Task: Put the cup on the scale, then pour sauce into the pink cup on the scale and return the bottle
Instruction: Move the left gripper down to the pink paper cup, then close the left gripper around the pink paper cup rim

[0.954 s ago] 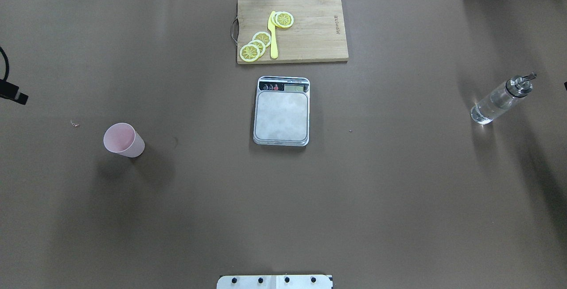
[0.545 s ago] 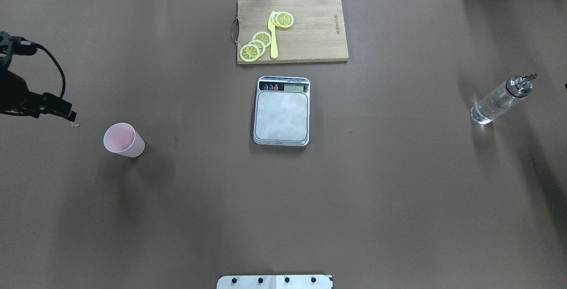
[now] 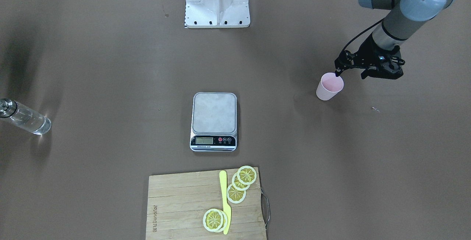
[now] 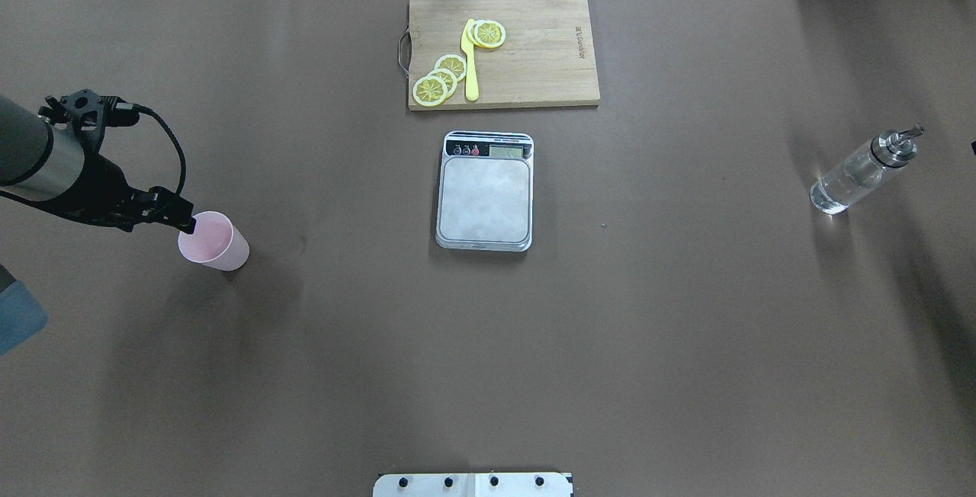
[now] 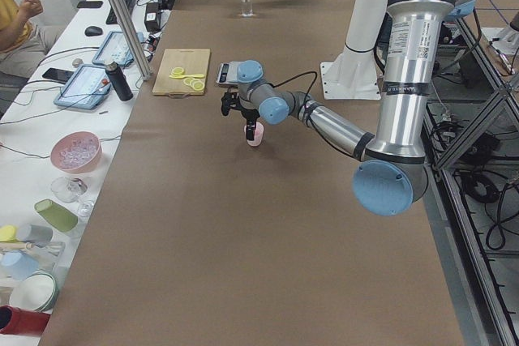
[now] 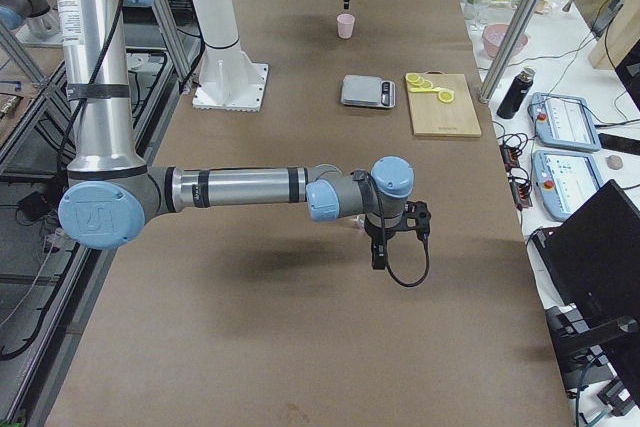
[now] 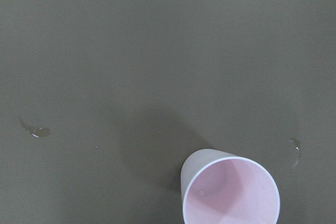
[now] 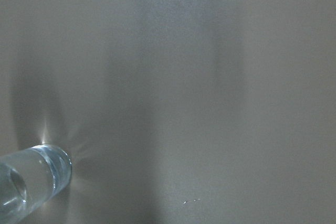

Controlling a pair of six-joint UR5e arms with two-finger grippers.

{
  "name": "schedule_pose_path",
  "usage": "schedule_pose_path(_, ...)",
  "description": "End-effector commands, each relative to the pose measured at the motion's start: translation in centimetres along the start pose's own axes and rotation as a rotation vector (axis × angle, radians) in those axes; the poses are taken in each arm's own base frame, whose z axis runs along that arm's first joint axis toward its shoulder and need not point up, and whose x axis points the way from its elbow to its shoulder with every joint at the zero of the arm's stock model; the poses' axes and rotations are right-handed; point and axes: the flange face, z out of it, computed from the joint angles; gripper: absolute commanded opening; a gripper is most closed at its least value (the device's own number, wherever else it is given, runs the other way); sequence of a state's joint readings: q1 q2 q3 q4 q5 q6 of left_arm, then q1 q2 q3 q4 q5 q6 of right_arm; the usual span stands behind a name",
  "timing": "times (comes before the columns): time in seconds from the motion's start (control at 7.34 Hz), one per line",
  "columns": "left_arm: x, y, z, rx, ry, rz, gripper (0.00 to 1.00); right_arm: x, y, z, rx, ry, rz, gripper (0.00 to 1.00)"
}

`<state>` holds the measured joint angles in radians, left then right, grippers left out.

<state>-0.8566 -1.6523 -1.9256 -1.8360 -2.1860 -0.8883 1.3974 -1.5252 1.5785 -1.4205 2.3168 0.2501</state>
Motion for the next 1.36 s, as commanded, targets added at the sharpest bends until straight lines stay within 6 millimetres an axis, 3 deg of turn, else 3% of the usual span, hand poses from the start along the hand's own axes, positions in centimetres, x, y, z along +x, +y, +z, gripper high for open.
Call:
schedule_pose_path(0.0, 0.0, 0.3, 0.8, -0.024, -0.024, -0.021, 0.82, 0.0, 0.0, 0.0, 0.0, -0.001, -0.002, 0.99)
schedule_pose_path(0.41, 0.2, 0.7, 2.6, -0.048, -0.049, -0.013, 0.78, -0.1, 0.0, -0.1, 0.002, -0.002, -0.002, 0.99)
schedule_pose_path(0.55, 1.2, 0.1, 2.4, -0.023, -0.052, -0.007, 0.78, -0.1, 0.0, -0.1, 0.003, 0.0, -0.002, 0.99)
schedule_pose_path(0.95, 1.2, -0.1, 3.1, -0.025, -0.061, -0.022, 0.67, -0.1, 0.0, -0.1, 0.003, 0.0, -0.002, 0.99)
schedule_pose_path(1.23, 2.0, -1.1, 3.9, -0.027, -0.061, -0.021, 0.66, -0.2, 0.0, -0.2, 0.004, 0.0, -0.003, 0.99)
